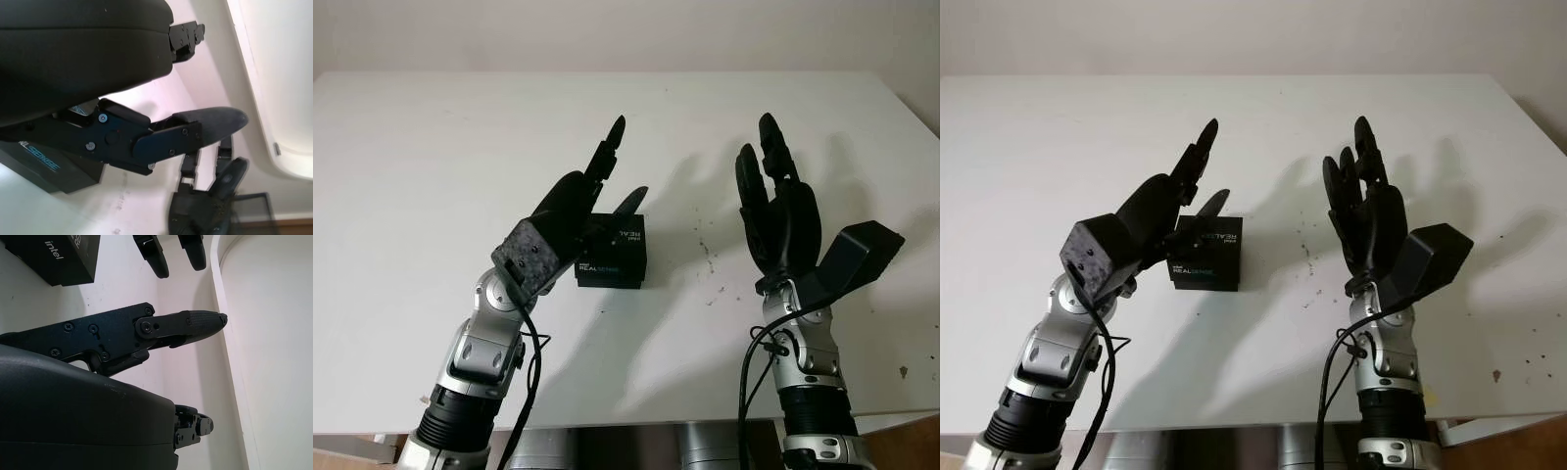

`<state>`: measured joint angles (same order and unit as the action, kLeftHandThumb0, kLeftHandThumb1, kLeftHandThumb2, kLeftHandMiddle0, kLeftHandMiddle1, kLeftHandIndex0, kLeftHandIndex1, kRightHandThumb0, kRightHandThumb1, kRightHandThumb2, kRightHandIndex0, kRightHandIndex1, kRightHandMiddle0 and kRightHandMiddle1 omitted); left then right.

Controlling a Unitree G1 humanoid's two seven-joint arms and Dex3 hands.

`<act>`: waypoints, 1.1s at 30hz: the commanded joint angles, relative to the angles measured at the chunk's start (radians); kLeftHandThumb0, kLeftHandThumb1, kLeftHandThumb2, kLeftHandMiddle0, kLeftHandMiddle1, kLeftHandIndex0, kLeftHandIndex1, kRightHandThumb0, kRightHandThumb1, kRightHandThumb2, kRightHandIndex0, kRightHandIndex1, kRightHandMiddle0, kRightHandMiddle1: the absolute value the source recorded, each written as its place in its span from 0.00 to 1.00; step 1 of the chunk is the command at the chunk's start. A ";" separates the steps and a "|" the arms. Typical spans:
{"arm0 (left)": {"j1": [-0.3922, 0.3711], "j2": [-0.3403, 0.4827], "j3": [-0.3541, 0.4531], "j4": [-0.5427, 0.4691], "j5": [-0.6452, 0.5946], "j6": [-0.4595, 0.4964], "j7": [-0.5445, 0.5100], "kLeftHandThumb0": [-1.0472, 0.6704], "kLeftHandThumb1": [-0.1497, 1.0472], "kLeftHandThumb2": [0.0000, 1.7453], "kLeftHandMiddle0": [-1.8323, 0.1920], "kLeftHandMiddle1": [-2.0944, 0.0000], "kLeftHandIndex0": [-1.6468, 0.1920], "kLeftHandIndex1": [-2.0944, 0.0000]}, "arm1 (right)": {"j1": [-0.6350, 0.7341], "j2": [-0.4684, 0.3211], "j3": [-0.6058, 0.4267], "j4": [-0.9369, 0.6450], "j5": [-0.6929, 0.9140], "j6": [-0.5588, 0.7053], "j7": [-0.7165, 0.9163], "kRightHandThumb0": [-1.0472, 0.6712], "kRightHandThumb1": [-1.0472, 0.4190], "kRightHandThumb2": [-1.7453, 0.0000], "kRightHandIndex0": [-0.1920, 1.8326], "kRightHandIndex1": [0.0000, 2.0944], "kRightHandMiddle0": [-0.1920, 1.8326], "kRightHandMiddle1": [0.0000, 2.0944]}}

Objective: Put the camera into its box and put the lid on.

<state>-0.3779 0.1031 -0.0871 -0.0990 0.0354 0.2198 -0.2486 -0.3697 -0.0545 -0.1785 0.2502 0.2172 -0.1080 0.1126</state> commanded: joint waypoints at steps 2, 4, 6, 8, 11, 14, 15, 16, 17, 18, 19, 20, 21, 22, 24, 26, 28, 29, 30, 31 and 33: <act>-0.007 -0.053 0.034 -0.020 -0.083 0.103 0.015 0.16 1.00 0.40 1.00 1.00 1.00 1.00 | 0.010 -0.011 0.000 -0.029 -0.003 0.015 -0.002 0.25 0.00 0.87 0.10 0.02 0.12 0.02; -0.007 -0.071 0.043 -0.027 -0.123 0.137 0.021 0.17 1.00 0.40 1.00 1.00 1.00 1.00 | 0.013 -0.012 0.001 -0.032 -0.005 0.020 -0.003 0.24 0.00 0.87 0.10 0.02 0.12 0.02; -0.006 -0.085 0.047 -0.030 -0.149 0.152 0.028 0.18 1.00 0.40 1.00 1.00 1.00 1.00 | 0.015 -0.012 0.000 -0.034 -0.005 0.021 -0.002 0.24 0.00 0.87 0.10 0.02 0.12 0.02; -0.008 -0.093 0.048 -0.041 -0.170 0.179 0.034 0.18 1.00 0.41 1.00 1.00 1.00 1.00 | 0.017 -0.012 0.000 -0.038 -0.005 0.025 -0.003 0.24 0.00 0.87 0.10 0.02 0.12 0.02; -0.013 -0.105 0.047 -0.067 -0.203 0.212 0.037 0.18 1.00 0.41 1.00 1.00 1.00 1.00 | 0.020 -0.011 0.000 -0.045 -0.002 0.032 -0.001 0.24 0.00 0.87 0.10 0.02 0.12 0.02; -0.017 -0.110 0.039 -0.082 -0.217 0.250 0.049 0.18 1.00 0.41 1.00 1.00 1.00 1.00 | 0.024 -0.012 0.003 -0.053 -0.007 0.034 -0.002 0.25 0.00 0.87 0.10 0.02 0.12 0.02; -0.017 -0.109 0.035 -0.084 -0.216 0.258 0.053 0.18 1.00 0.42 1.00 1.00 1.00 1.00 | 0.025 -0.012 0.004 -0.055 -0.007 0.035 -0.001 0.25 0.00 0.87 0.10 0.02 0.12 0.02; -0.017 -0.107 0.028 -0.087 -0.208 0.275 0.061 0.18 1.00 0.42 1.00 1.00 1.00 1.00 | 0.027 -0.012 0.004 -0.058 -0.006 0.038 -0.001 0.25 0.00 0.87 0.10 0.02 0.12 0.02; -0.017 -0.105 0.023 -0.089 -0.204 0.288 0.067 0.17 1.00 0.43 1.00 1.00 1.00 1.00 | 0.028 -0.011 0.004 -0.061 -0.005 0.041 -0.001 0.24 0.00 0.87 0.10 0.02 0.12 0.02; -0.018 -0.103 0.019 -0.092 -0.203 0.310 0.073 0.17 1.00 0.43 1.00 1.00 1.00 1.00 | 0.028 -0.011 0.004 -0.063 -0.005 0.041 0.000 0.24 0.00 0.87 0.10 0.02 0.12 0.02; -0.016 -0.102 0.011 -0.092 -0.192 0.332 0.085 0.17 1.00 0.43 1.00 1.00 1.00 1.00 | 0.030 -0.010 0.005 -0.066 -0.005 0.043 -0.001 0.25 0.00 0.87 0.09 0.02 0.12 0.02; -0.013 -0.102 0.002 -0.087 -0.182 0.340 0.094 0.18 1.00 0.44 1.00 1.00 1.00 1.00 | 0.031 -0.008 0.005 -0.069 -0.003 0.046 -0.002 0.25 0.00 0.86 0.09 0.02 0.12 0.02; -0.010 -0.101 -0.004 -0.085 -0.175 0.345 0.100 0.18 1.00 0.44 1.00 1.00 1.00 1.00 | 0.032 -0.007 0.005 -0.073 -0.002 0.049 -0.003 0.25 0.00 0.86 0.09 0.02 0.12 0.02; -0.005 -0.098 -0.011 -0.079 -0.167 0.346 0.104 0.18 1.00 0.45 1.00 1.00 1.00 1.00 | 0.034 -0.007 0.005 -0.075 -0.001 0.050 -0.003 0.25 0.00 0.86 0.09 0.02 0.12 0.02; 0.007 -0.083 -0.039 -0.069 -0.135 0.353 0.110 0.17 1.00 0.45 1.00 1.00 1.00 1.00 | 0.036 -0.008 0.006 -0.077 -0.003 0.051 -0.002 0.25 0.00 0.86 0.09 0.02 0.12 0.02; 0.035 -0.072 -0.069 -0.051 -0.104 0.326 0.108 0.18 1.00 0.45 1.00 1.00 1.00 1.00 | 0.036 -0.009 0.006 -0.077 -0.002 0.052 -0.001 0.25 0.00 0.86 0.09 0.02 0.12 0.02; 0.063 -0.064 -0.092 -0.035 -0.082 0.297 0.100 0.19 1.00 0.45 1.00 1.00 1.00 1.00 | 0.037 -0.009 0.006 -0.081 0.000 0.056 -0.001 0.24 0.00 0.87 0.09 0.02 0.12 0.02; 0.078 -0.060 -0.104 -0.026 -0.067 0.283 0.101 0.19 1.00 0.45 1.00 1.00 1.00 1.00 | 0.037 -0.010 0.007 -0.083 -0.001 0.058 -0.001 0.24 0.00 0.87 0.09 0.02 0.12 0.02; 0.087 -0.059 -0.111 -0.020 -0.056 0.274 0.103 0.19 1.00 0.45 1.00 1.00 1.00 1.00 | 0.038 -0.010 0.007 -0.084 -0.001 0.058 -0.001 0.24 0.00 0.86 0.09 0.02 0.12 0.02; 0.102 -0.056 -0.120 -0.010 -0.040 0.255 0.109 0.19 1.00 0.45 1.00 1.00 1.00 1.00 | 0.038 -0.012 0.007 -0.083 0.000 0.059 0.001 0.24 0.00 0.86 0.09 0.02 0.11 0.02; 0.131 -0.048 -0.135 0.015 -0.008 0.209 0.117 0.18 1.00 0.45 1.00 1.00 1.00 1.00 | 0.037 -0.014 0.006 -0.081 0.001 0.058 0.003 0.24 0.00 0.86 0.09 0.02 0.11 0.02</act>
<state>-0.2985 0.0403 -0.2041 -0.1218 0.0098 0.4354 -0.1346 -0.3383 -0.0562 -0.1693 0.1928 0.2156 -0.0530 0.1116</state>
